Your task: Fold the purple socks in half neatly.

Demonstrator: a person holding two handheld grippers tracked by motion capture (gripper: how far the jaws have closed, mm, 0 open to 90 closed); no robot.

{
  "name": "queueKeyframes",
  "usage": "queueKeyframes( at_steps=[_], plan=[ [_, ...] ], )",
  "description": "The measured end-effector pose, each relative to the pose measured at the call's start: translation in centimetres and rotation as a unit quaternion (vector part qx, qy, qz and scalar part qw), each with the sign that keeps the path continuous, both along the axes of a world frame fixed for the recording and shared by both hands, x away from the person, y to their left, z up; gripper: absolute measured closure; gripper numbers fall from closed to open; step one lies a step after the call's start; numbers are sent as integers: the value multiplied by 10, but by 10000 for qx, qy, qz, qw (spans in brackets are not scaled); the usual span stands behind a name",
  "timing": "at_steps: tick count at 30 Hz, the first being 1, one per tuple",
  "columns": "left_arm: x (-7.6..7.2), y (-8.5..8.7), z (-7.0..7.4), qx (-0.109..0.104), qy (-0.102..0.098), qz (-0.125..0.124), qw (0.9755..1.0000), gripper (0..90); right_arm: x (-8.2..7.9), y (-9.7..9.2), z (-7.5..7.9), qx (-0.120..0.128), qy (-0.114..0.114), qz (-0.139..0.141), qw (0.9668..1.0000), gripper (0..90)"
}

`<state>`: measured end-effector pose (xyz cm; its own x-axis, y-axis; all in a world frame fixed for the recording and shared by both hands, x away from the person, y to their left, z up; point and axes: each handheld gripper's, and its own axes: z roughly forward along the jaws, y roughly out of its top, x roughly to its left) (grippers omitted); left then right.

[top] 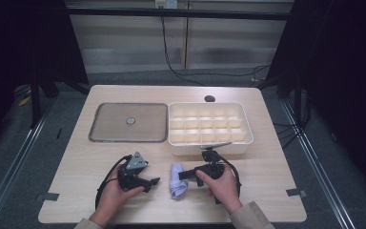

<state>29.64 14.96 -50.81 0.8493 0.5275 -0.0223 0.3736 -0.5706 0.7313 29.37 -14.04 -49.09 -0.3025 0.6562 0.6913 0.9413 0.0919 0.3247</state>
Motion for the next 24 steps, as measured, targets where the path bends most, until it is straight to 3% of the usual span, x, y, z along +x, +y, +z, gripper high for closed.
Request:
queueKeyframes(
  at_steps=[5, 7, 8, 13, 22, 24],
  plan=[
    [0, 0, 0, -10, 5, 2, 10000, 214, -7, 4, -6, -52, 52, 40, 10000, 444],
    [0, 0, 0, -12, 5, 3, 10000, 214, -8, 5, -7, -91, -24, 13, 10000, 532],
    [0, 0, 0, -12, 8, 4, 10000, 214, -8, 7, -6, -295, -139, 38, 9995, 576],
    [0, 0, 0, -16, 9, 5, 10000, 213, -7, 11, -7, -377, -160, 20, 9992, 686],
    [0, 0, 0, -12, 5, 11, 10000, 213, -4, 6, -3, -169, -25, 137, 9998, 753],
    [0, 0, 0, -10, 8, 11, 10000, 212, -4, 4, 0, -224, -38, 170, 9996, 755]
  ],
)
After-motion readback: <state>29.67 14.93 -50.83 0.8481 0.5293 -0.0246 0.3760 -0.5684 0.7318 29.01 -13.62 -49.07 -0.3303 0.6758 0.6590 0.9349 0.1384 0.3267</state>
